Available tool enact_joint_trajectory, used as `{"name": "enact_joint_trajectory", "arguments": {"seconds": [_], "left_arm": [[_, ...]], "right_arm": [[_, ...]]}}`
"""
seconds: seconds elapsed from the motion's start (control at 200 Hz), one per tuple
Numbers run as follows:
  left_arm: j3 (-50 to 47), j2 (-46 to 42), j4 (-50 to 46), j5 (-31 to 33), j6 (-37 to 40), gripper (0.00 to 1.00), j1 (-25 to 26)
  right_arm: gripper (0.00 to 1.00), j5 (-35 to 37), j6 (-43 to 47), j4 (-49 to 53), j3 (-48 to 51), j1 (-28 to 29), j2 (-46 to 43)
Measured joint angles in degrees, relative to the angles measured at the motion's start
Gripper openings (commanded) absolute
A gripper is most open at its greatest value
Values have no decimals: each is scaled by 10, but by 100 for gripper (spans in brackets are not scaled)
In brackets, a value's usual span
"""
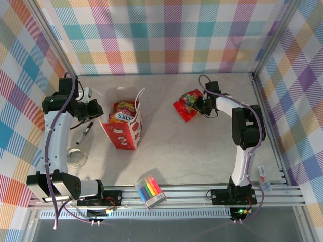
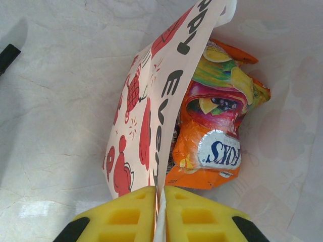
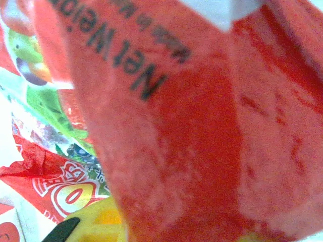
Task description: Place the snacks into the paper bag
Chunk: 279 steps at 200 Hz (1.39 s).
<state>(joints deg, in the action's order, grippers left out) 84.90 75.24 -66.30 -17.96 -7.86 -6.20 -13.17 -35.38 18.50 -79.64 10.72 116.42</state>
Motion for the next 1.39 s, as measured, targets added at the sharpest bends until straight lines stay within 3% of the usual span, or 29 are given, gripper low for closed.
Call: {"name": "enact_joint_trajectory", "arguments": {"seconds": [0.15, 0.535, 0.935, 1.395], "left_arm": [[0, 0, 0, 0, 0, 13, 0], [0, 0, 0, -5, 0, 13, 0], [1, 0, 0, -5, 0, 13, 0], [1, -3, 0, -4, 0, 13, 0]], "right_arm": [[0, 12, 21, 23, -1, 2, -9], [0, 70, 112, 141, 4, 28, -93], [0, 107, 171, 202, 23, 74, -250], [0, 147, 197, 255, -94, 152, -334]]}}
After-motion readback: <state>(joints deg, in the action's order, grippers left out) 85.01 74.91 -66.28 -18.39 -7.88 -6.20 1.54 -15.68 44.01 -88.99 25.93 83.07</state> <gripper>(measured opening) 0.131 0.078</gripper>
